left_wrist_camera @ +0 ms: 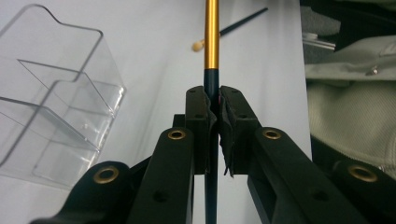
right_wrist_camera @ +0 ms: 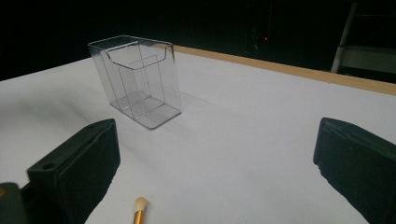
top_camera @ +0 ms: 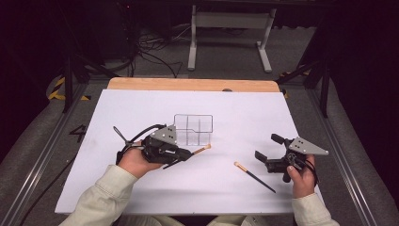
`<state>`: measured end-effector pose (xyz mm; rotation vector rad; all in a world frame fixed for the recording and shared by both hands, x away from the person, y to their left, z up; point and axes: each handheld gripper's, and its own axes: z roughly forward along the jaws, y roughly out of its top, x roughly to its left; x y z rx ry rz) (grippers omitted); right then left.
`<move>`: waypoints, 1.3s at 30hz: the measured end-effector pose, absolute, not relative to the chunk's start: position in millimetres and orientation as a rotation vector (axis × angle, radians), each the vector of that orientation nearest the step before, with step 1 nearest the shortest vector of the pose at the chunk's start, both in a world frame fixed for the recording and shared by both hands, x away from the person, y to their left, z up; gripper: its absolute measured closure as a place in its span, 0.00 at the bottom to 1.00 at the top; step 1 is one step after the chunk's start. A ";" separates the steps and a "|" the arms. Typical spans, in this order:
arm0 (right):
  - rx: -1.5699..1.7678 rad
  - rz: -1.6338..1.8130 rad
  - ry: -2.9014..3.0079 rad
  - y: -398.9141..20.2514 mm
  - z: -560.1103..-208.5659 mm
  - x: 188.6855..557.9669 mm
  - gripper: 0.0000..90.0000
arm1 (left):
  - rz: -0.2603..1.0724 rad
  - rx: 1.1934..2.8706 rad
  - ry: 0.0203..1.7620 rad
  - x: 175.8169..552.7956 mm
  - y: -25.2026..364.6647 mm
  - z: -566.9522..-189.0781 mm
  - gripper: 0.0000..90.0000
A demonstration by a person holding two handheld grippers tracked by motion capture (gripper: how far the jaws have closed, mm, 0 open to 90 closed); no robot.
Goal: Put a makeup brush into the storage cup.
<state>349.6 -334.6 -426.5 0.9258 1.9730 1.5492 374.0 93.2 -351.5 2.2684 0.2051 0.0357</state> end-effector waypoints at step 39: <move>0.937 1.536 1.971 -339.2 -428.3 345.5 0.01 | 0.198 1.809 0.327 394.6 93.4 -352.5 0.92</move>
